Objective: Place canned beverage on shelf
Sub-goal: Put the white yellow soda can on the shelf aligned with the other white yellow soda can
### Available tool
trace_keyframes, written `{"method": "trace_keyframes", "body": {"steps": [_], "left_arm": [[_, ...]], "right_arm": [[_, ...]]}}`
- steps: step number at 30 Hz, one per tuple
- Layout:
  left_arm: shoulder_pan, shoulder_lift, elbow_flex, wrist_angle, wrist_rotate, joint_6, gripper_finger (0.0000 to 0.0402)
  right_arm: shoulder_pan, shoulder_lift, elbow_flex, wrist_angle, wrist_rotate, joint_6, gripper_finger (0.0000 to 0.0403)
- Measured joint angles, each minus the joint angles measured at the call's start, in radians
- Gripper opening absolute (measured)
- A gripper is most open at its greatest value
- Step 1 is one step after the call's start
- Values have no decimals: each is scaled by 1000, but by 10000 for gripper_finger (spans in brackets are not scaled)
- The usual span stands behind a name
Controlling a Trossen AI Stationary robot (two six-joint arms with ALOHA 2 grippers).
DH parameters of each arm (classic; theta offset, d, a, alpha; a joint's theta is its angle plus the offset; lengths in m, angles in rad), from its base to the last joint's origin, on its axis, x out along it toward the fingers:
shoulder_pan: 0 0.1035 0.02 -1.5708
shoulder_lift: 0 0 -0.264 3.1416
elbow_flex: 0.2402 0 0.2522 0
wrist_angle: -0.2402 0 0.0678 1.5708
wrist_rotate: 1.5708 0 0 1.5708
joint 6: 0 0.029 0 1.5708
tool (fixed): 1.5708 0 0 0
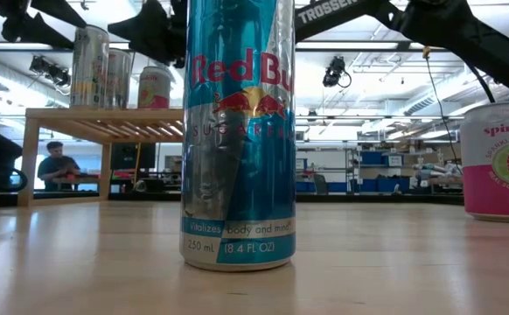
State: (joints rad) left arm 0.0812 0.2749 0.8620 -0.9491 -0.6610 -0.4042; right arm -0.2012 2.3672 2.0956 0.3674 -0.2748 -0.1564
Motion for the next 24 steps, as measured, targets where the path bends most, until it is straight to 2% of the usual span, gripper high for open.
{"method": "trace_keyframes", "body": {"steps": [7,14,24], "left_arm": [[0,0,83,5,24,31,357],[0,0,134,16,131,43,357],[0,54,122,43,203,60,357]], "right_arm": [[-10,-25,0,-58,11,-1,395],[-10,-29,0,-95,16,-11,395],[-10,-178,0,-395,28,-83,395]]}}
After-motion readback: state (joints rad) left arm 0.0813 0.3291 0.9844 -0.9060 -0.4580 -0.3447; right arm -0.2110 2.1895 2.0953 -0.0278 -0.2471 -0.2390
